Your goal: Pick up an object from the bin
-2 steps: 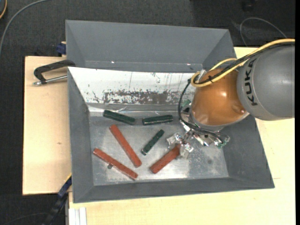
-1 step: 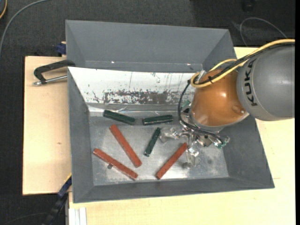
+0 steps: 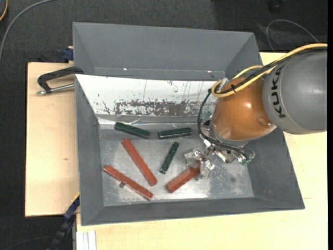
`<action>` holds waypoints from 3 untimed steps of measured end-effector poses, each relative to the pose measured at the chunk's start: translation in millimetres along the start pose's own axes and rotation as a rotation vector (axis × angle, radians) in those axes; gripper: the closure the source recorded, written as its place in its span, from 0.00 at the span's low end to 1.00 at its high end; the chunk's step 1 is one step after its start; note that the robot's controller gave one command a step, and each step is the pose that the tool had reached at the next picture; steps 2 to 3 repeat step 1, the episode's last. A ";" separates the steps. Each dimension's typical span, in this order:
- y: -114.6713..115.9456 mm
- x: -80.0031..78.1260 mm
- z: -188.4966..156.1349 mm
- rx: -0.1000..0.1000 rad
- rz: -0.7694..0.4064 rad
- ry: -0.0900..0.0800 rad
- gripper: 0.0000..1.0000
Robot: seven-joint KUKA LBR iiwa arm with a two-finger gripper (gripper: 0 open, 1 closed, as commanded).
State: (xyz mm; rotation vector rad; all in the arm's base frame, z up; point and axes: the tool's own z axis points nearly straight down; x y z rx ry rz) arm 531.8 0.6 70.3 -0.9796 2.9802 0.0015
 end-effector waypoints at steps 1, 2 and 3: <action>-42.7 12.7 -218.4 0.008 -0.373 -0.005 1.00; -42.7 12.7 -218.4 0.008 -0.373 -0.005 1.00; -42.7 12.7 -218.4 0.008 -0.373 -0.005 1.00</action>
Offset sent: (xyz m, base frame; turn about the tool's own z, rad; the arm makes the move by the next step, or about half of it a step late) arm 0.0118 -0.0424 0.2137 -0.3768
